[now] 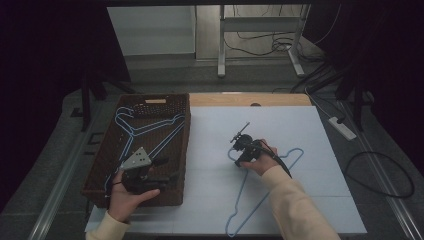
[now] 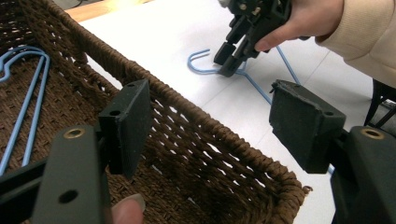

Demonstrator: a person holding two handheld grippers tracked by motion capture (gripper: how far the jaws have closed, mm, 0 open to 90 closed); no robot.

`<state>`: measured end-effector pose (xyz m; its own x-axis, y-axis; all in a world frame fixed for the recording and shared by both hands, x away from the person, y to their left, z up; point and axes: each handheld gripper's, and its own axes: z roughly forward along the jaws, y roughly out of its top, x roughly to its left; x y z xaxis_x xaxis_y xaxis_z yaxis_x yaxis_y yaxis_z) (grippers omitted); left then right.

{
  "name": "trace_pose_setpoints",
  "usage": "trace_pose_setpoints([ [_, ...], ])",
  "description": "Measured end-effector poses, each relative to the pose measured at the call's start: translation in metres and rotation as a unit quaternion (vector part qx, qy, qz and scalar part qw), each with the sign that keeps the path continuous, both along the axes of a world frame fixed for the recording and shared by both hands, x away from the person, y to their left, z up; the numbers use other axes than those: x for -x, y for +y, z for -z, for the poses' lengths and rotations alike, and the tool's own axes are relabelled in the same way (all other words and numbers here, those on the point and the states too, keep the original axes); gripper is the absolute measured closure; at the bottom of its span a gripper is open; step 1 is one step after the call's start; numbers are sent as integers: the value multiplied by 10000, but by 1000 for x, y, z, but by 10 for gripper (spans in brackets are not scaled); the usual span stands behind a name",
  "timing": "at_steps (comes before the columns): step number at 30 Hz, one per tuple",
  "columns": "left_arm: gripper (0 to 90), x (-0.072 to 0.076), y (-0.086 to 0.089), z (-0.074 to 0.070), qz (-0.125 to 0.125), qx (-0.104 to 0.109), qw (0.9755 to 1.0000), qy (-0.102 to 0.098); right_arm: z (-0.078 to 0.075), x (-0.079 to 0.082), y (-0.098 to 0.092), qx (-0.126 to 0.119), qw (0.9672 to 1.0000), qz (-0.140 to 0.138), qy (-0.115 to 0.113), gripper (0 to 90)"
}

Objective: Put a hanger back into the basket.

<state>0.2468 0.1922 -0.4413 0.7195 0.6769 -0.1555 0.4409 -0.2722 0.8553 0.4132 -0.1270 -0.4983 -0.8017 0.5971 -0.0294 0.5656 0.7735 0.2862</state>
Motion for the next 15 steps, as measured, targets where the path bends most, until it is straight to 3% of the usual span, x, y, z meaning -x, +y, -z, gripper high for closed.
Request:
trace_pose_setpoints([
  [1,306,0,0,0,5,0,10000,-8,-1,0,5,169,9998,-31,69,762],
  [2,306,1,-1,-1,10,6,10000,-13,-1,0,5,169,9998,-31,69,762],
  [4,307,1,-1,-1,10,14,10000,-24,-1,1,9,231,9997,-16,100,856],
  [8,306,2,-1,-2,22,1,10000,-44,-1,4,11,289,9996,-21,7,863],
  [15,307,2,-5,-1,48,14,10000,-28,-10,9,-5,-296,9991,119,-291,864],
])
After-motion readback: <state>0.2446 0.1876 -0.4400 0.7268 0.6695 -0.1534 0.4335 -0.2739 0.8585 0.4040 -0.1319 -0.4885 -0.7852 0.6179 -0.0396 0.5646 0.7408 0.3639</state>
